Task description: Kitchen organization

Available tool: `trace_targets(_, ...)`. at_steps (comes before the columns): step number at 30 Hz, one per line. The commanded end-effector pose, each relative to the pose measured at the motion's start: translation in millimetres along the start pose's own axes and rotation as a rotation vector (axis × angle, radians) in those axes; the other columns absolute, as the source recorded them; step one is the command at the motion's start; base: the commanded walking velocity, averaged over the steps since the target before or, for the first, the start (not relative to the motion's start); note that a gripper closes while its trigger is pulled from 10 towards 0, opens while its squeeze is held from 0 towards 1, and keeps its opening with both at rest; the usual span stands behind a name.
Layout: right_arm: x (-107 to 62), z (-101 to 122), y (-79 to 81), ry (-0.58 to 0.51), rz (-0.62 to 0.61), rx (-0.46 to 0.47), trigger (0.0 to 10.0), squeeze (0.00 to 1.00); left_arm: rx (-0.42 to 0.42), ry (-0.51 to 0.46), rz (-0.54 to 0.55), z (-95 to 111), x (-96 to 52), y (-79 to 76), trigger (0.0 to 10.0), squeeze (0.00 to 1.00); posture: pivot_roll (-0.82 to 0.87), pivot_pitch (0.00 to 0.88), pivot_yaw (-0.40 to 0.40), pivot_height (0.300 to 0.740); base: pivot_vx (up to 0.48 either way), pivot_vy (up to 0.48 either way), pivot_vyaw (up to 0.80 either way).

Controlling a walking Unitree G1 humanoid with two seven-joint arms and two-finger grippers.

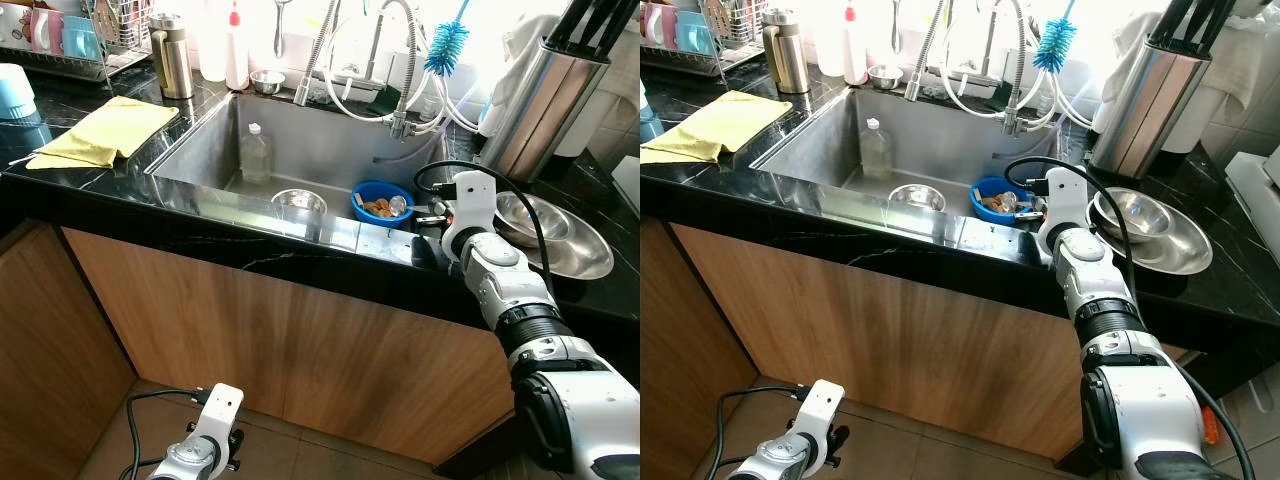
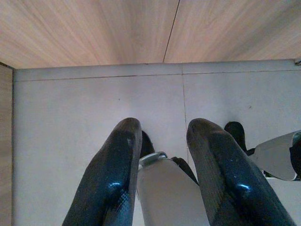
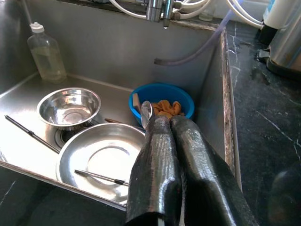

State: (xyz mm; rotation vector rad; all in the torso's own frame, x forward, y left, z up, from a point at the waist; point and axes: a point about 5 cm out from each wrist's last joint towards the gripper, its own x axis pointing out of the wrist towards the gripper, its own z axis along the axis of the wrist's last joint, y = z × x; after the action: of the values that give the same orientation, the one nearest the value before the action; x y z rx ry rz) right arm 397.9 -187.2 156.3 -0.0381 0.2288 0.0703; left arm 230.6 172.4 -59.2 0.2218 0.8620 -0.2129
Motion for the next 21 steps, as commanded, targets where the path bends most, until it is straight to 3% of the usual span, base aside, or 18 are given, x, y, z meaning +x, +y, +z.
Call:
trace_targets(1, 0.1, 10.5, -8.0, -0.031, -0.027, 0.013, 10.0, 0.73, -0.003, 0.001, -0.004, -1.1, 0.1, -1.9, 10.0, 0.00, 0.24, 0.032, -0.143, 0.711, 0.000, 0.000, 0.00)
trace_targets(3, 0.4, 7.5, -8.3, -0.022, -0.036, 0.019, 10.0, 0.98, -0.002, 0.002, -0.004, -1.4, 0.0, -1.8, 10.0, 0.00, 0.25, 0.031, -0.145, 0.711, 0.000, 0.000, 0.00)
trace_targets(11, 1.1, 5.8, -7.4, -0.032, -0.056, 0.017, 10.0, 1.00, -0.004, 0.003, -0.001, -2.4, -0.2, -1.4, 10.0, 0.00, 0.26, 0.033, -0.144, 0.711, 0.000, 0.000, 0.00)
trace_targets(12, 1.1, 10.0, -7.9, -0.060, -0.071, -0.011, 10.0, 0.70, -0.004, 0.003, -0.001, -2.6, -0.3, -1.4, 10.0, 0.00, 0.26, 0.033, -0.144, 0.711, 0.000, 0.000, 0.00)
trace_targets(13, 1.0, 13.6, -8.1, -0.081, -0.078, -0.025, 10.0, 0.70, -0.003, 0.004, -0.001, -2.7, -0.3, -1.3, 10.0, 0.00, 0.26, 0.033, -0.144, 0.711, 0.000, 0.000, 0.00)
trace_targets(14, 0.9, 14.3, -8.1, -0.084, -0.079, -0.027, 10.0, 0.24, -0.003, 0.004, -0.001, -2.7, -0.3, -1.3, 10.0, 0.00, 0.26, 0.033, -0.144, 0.711, 0.000, 0.000, 0.00)
trace_targets(15, 0.7, 19.0, -8.8, -0.110, -0.088, -0.029, 10.0, 0.00, -0.003, 0.004, 0.000, -2.8, -0.3, -1.3, 10.0, 0.00, 0.26, 0.033, -0.144, 0.711, 0.000, 0.000, 0.00)
trace_targets(19, -1.9, 35.8, -13.3, -0.206, -0.126, -0.021, 10.0, 0.00, -0.003, 0.004, 0.000, -3.0, -0.3, -1.5, 10.0, 0.00, 0.26, 0.032, -0.144, 0.711, 0.000, 0.000, 0.00)
trace_targets(21, -9.4, 47.5, -24.7, -0.286, -0.197, 0.018, 10.0, 0.00, -0.002, 0.005, 0.000, -3.3, -0.3, -1.8, 10.0, 0.00, 0.25, 0.027, -0.145, 0.711, 0.000, 0.000, 0.00)
